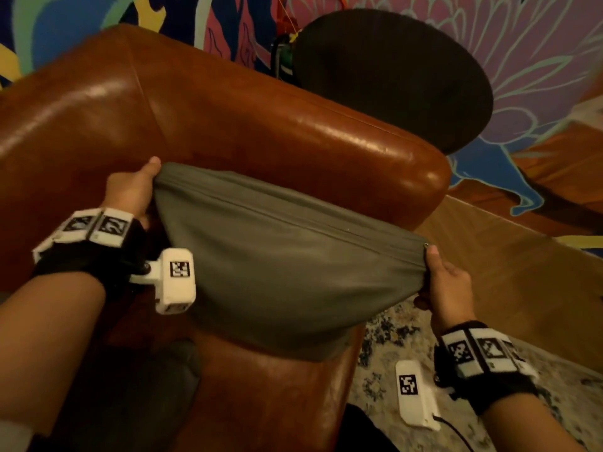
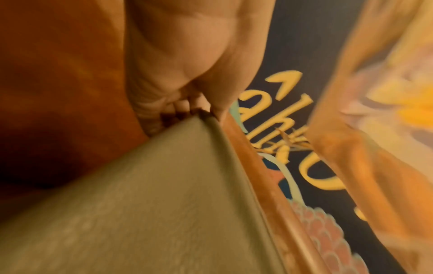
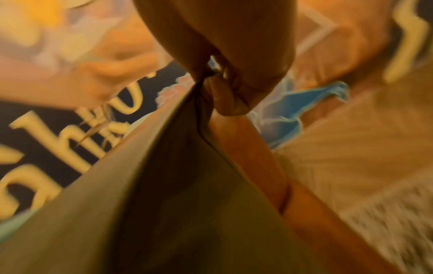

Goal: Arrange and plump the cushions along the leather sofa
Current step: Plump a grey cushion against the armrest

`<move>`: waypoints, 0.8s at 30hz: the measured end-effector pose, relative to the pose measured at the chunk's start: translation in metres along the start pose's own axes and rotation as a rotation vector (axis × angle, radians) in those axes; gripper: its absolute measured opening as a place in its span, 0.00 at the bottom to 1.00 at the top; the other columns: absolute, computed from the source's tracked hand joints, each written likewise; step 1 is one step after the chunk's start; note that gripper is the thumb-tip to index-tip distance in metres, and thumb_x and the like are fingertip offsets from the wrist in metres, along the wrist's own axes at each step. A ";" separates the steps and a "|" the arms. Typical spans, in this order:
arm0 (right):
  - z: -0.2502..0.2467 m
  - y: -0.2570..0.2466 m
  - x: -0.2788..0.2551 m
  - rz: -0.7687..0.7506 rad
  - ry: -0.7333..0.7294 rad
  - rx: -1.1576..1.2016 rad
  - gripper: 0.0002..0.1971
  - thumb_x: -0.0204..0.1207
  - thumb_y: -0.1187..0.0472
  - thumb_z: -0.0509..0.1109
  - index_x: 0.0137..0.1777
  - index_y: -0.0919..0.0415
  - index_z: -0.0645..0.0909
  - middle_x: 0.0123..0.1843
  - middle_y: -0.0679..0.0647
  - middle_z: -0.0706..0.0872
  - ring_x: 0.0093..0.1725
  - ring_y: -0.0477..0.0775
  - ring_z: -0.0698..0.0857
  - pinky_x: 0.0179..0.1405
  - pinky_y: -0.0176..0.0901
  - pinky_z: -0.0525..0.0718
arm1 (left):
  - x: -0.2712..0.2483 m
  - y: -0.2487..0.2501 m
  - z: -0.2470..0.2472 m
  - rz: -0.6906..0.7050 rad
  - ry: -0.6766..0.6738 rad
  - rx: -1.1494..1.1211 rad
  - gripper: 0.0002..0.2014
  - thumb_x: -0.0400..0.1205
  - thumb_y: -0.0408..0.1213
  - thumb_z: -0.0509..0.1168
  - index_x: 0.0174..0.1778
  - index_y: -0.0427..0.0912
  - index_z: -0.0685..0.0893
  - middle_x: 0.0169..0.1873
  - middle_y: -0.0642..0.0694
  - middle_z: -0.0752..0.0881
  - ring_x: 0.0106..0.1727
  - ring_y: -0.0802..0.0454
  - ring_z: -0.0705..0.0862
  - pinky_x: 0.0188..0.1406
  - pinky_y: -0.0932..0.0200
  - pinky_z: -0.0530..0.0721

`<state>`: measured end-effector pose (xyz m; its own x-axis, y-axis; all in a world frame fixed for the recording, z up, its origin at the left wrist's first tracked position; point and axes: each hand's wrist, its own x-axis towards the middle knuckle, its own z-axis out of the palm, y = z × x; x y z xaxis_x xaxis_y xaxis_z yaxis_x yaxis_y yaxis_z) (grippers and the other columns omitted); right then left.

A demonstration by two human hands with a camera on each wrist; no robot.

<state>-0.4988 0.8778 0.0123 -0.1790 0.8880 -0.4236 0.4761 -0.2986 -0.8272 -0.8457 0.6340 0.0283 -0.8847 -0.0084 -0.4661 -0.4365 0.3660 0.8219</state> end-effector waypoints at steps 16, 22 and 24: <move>0.004 0.037 -0.041 -0.100 -0.001 0.134 0.26 0.86 0.47 0.59 0.29 0.62 0.70 0.19 0.50 0.72 0.15 0.48 0.70 0.20 0.41 0.71 | -0.008 -0.027 0.009 0.281 0.036 0.112 0.25 0.78 0.58 0.67 0.27 0.39 0.79 0.32 0.36 0.80 0.38 0.47 0.77 0.37 0.51 0.71; 0.014 0.035 -0.044 0.000 0.020 0.161 0.24 0.88 0.45 0.57 0.33 0.59 0.74 0.28 0.54 0.75 0.26 0.54 0.74 0.27 0.45 0.76 | -0.024 -0.027 0.021 0.237 0.104 0.285 0.32 0.87 0.58 0.48 0.41 0.32 0.82 0.41 0.30 0.82 0.54 0.32 0.81 0.48 0.47 0.71; 0.016 0.035 -0.045 0.026 -0.019 0.149 0.22 0.86 0.43 0.58 0.38 0.58 0.75 0.31 0.53 0.77 0.29 0.52 0.76 0.31 0.48 0.77 | -0.027 -0.023 0.022 0.245 0.118 0.303 0.32 0.89 0.55 0.44 0.60 0.30 0.82 0.60 0.26 0.82 0.65 0.30 0.78 0.61 0.44 0.72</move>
<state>-0.4876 0.8218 -0.0031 -0.1855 0.8727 -0.4517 0.3482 -0.3715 -0.8607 -0.8077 0.6465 0.0146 -0.9770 0.0131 -0.2128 -0.1577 0.6276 0.7624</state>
